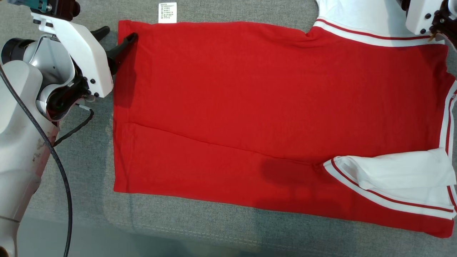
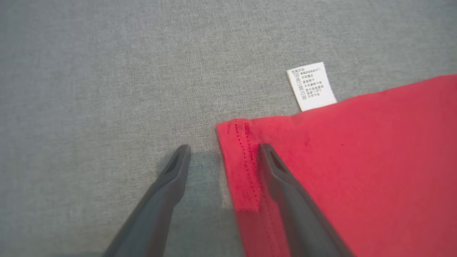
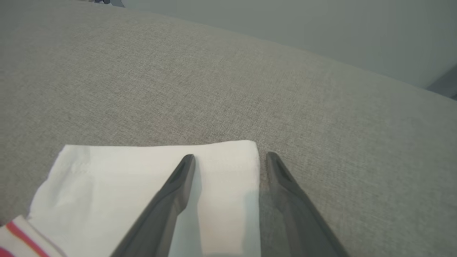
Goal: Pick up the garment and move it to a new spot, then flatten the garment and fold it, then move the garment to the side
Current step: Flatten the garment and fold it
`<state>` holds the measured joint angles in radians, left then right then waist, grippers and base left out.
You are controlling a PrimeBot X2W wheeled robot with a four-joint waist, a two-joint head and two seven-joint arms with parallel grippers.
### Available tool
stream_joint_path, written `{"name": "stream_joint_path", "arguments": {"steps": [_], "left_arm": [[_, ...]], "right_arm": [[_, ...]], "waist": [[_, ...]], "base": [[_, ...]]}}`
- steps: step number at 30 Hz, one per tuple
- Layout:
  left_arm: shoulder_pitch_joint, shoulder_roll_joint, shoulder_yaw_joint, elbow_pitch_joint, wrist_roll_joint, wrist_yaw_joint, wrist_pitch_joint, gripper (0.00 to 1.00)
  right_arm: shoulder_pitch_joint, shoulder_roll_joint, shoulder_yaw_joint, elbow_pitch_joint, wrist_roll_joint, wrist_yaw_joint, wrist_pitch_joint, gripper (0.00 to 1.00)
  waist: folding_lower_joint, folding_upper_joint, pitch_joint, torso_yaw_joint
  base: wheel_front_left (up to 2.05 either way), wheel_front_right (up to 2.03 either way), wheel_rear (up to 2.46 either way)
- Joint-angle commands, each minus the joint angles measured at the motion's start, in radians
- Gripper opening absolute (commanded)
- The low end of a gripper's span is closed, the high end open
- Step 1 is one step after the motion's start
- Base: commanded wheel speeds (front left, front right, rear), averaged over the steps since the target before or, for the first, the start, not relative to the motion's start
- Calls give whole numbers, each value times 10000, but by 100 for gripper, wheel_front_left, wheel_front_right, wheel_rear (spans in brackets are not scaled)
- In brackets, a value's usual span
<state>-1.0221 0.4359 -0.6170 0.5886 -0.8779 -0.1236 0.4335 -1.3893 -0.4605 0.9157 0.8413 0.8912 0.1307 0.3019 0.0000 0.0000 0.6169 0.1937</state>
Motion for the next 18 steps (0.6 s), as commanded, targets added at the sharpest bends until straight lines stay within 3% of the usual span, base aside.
{"name": "stream_joint_path", "arguments": {"steps": [1,12,13,15,18], "left_arm": [[-351,607,254,-129,-83,-69,-50,100],[-778,562,-369,628,-253,-70,-610,100],[-798,527,-442,690,-300,-70,-593,93],[-848,499,-568,802,-355,-70,-623,0],[-913,457,-683,849,-458,-70,-869,0]], "right_arm": [[35,95,52,-89,119,0,-134,100],[-263,335,1091,409,861,0,-813,100],[-278,351,1161,476,922,0,-878,80],[-325,382,1206,628,1070,0,-1120,0],[-358,400,1205,806,1348,0,-1497,0]], "waist": [[0,0,7,-3],[0,0,44,3],[0,0,45,8],[0,0,54,14],[0,0,63,-6]], "base": [[0,0,0],[0,0,0],[0,0,0],[0,0,0],[0,0,0]]}}
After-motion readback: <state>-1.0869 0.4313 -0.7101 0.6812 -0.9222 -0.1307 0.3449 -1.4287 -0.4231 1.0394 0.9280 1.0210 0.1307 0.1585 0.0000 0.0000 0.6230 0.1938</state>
